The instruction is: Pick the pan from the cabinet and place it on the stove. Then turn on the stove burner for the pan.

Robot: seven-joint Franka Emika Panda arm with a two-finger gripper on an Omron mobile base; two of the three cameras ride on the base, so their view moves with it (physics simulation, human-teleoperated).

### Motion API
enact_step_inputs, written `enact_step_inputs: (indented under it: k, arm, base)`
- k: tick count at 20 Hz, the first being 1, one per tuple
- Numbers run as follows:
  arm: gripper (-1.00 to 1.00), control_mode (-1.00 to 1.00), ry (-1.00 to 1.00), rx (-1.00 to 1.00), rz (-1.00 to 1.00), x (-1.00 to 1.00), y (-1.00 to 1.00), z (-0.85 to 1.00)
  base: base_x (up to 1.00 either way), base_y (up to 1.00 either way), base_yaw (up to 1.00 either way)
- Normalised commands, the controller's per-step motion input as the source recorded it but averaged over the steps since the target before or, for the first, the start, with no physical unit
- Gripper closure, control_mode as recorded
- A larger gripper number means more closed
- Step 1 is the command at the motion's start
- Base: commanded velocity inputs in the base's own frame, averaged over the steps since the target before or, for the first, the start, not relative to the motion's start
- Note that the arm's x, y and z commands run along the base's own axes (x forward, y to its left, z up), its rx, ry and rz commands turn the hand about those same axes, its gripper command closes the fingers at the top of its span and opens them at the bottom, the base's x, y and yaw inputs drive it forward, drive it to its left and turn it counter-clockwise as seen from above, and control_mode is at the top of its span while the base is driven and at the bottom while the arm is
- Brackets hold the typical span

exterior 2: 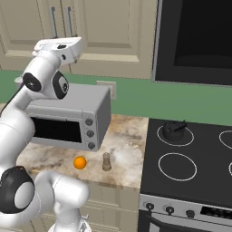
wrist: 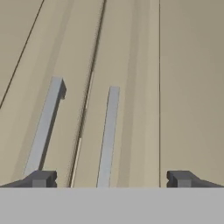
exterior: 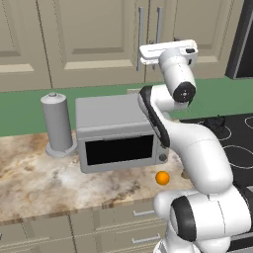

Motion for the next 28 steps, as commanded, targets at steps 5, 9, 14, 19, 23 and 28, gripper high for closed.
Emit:
enact_step_inputs:
  k: [5,9,14,19,23,28]
  arm:
    - [-1.0,-1.0,-0.04,0.01,0.0,0.35,0.0,0.0]
    - [-1.0,-1.0,-0.04,0.02,0.0,0.33,0.0,0.0]
    - [-1.0,-1.0,-0.01,0.0,0.0,0.3,0.0,0.0]
    - [-1.0,-1.0,0.0,0.0,0.0,0.29,0.03,0.0]
    - [-1.0,-1.0,0.0,0.0,0.0,0.29,0.07,0.0]
    - [1.0,-1.0,0.0,0.0,0.0,0.26,0.1,0.0]
  base:
    - [0.0,0.0,0.0]
    - [0.0,0.0,0.0]
    - [0.0,0.0,0.0]
    - [0.0,0.0,0.0]
    - [0.0,0.0,0.0]
    - [0.0,0.0,0.0]
